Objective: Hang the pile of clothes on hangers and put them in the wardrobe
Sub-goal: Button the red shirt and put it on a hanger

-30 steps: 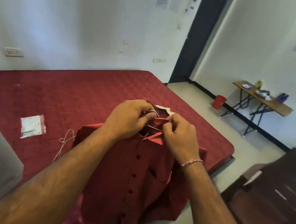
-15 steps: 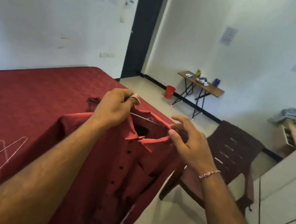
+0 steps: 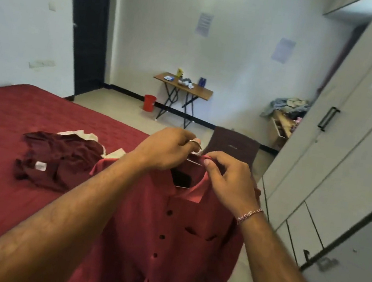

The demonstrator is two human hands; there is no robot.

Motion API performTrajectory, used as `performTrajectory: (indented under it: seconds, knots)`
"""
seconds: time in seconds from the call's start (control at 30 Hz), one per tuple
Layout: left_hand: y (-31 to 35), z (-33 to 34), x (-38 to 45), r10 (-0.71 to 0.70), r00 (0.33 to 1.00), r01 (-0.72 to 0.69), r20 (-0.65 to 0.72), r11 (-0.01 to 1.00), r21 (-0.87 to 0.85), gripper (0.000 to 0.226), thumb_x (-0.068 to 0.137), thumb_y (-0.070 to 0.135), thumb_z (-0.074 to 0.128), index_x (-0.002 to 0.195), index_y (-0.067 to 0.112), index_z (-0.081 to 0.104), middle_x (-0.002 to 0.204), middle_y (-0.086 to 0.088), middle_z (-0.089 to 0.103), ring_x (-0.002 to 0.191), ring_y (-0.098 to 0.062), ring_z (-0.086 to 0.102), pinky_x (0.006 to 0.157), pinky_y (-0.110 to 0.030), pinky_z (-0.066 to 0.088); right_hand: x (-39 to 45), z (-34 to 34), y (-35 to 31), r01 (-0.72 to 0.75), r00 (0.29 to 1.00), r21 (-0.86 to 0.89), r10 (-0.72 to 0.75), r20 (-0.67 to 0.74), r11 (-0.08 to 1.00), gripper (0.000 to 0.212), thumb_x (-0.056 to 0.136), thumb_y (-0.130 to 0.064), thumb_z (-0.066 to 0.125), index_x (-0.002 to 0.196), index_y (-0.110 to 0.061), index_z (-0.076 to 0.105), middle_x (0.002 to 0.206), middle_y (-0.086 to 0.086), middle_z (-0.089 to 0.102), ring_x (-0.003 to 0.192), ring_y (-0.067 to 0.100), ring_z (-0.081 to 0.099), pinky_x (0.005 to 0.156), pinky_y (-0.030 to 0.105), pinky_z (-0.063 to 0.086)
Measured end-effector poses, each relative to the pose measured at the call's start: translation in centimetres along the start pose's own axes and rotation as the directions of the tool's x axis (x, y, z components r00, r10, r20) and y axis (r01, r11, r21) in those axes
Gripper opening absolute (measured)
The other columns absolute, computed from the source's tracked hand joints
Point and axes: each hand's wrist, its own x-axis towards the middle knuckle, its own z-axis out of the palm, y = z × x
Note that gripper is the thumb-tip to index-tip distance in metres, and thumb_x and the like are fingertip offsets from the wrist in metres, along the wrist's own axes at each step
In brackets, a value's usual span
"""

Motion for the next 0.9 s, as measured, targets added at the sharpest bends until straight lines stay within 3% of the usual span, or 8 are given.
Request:
performTrajectory:
  seconds: [0.13, 0.27, 0.4, 0.53, 0.63, 0.77, 0.83, 0.9]
  knots:
    - [-0.4, 0.2, 1.7, 0.026, 0.999, -0.031, -0.041, 0.989, -0.143, 0.036, 0.090, 0.049, 0.048, 0.085, 0.027, 0.076, 0.087, 0.009, 0.077, 0.080, -0.007, 0.070, 0.082, -0.040, 0.059, -0.7, -3.5, 0.6, -0.063, 0.997, -0.025, 0.064, 0.033, 0.998, 0.036, 0.104, -0.048, 0.047, 0.100, -0.027, 0.076, 0.095, -0.016, 0.075, 0.092, 0.002, 0.069, 0.082, 0.038, 0.056]
    - [0.5, 0.1, 3.5, 0.105, 0.994, -0.097, 0.013, 0.949, -0.299, 0.032, 0.096, 0.038, 0.057, 0.077, 0.020, 0.077, 0.074, 0.004, 0.074, 0.073, -0.015, 0.070, 0.079, -0.044, 0.057, -2.2, -8.8, 0.7, -0.073, 0.986, -0.202, 0.101, 0.133, 0.977, 0.015, 0.101, -0.031, 0.064, 0.103, -0.031, 0.078, 0.098, -0.026, 0.074, 0.095, -0.006, 0.069, 0.087, 0.032, 0.055]
    - [5.3, 0.5, 6.0, 0.232, 0.968, -0.172, 0.098, 0.894, -0.414, 0.030, 0.098, 0.027, 0.061, 0.079, 0.013, 0.079, 0.076, -0.005, 0.076, 0.067, -0.013, 0.066, 0.070, -0.037, 0.054, -4.4, -14.8, -0.4, -0.171, 0.979, -0.278, 0.194, 0.059, 0.945, 0.013, 0.100, -0.024, 0.067, 0.103, -0.025, 0.080, 0.098, -0.021, 0.076, 0.093, -0.001, 0.071, 0.086, 0.030, 0.056]
    - [14.8, 1.0, 8.7, 0.347, 0.923, -0.183, 0.167, 0.777, -0.602, 0.019, 0.095, 0.011, 0.064, 0.084, 0.007, 0.079, 0.067, -0.005, 0.072, 0.053, -0.011, 0.060, 0.056, -0.022, 0.045, -7.7, -22.8, -2.9, -0.267, 0.961, -0.380, 0.216, -0.173, 0.885, 0.014, 0.100, -0.023, 0.067, 0.105, -0.021, 0.080, 0.099, -0.018, 0.077, 0.093, 0.001, 0.072, 0.085, 0.027, 0.056]
    - [22.8, 1.3, 10.0, 0.473, 0.859, -0.228, 0.194, 0.694, -0.683, 0.014, 0.093, 0.014, 0.070, 0.085, 0.008, 0.079, 0.069, -0.004, 0.072, 0.061, -0.018, 0.062, 0.065, -0.026, 0.047, -10.5, -28.9, -5.4, -0.338, 0.906, -0.450, 0.157, -0.393, 0.827, 0.014, 0.096, -0.024, 0.070, 0.103, -0.018, 0.082, 0.097, -0.016, 0.078, 0.092, 0.001, 0.073, 0.085, 0.029, 0.058]
    - [32.9, 2.7, 11.5, 0.633, 0.761, -0.397, 0.142, 0.627, -0.670, 0.021, 0.096, 0.031, 0.068, 0.086, 0.015, 0.077, 0.074, -0.005, 0.070, 0.061, -0.016, 0.059, 0.064, -0.028, 0.048, -15.2, -38.5, -9.8, -0.503, 0.793, -0.603, 0.052, -0.608, 0.619, 0.020, 0.094, -0.034, 0.067, 0.101, -0.023, 0.081, 0.095, -0.016, 0.078, 0.089, 0.002, 0.073, 0.080, 0.034, 0.059]
    - [37.0, 4.1, 12.0, 0.650, 0.757, -0.466, 0.066, 0.608, -0.643, 0.027, 0.087, 0.043, 0.069, 0.093, 0.017, 0.074, 0.088, -0.006, 0.073, 0.076, -0.023, 0.066, 0.077, -0.036, 0.055, -17.8, -43.2, -11.7, -0.604, 0.730, -0.630, 0.021, -0.684, 0.488, 0.025, 0.095, -0.041, 0.062, 0.103, -0.027, 0.080, 0.097, -0.013, 0.079, 0.089, 0.010, 0.075, 0.081, 0.037, 0.059]
    - [40.2, 5.4, 11.6, 0.631, 0.776, -0.526, 0.001, 0.647, -0.552, 0.030, 0.088, 0.042, 0.069, 0.111, 0.023, 0.070, 0.102, -0.002, 0.074, 0.094, -0.025, 0.068, 0.088, -0.037, 0.052, -20.0, -47.4, -13.2, -0.690, 0.674, -0.627, 0.005, -0.739, 0.361, 0.031, 0.093, -0.045, 0.056, 0.106, -0.028, 0.079, 0.100, -0.010, 0.079, 0.092, 0.017, 0.075, 0.084, 0.040, 0.059]
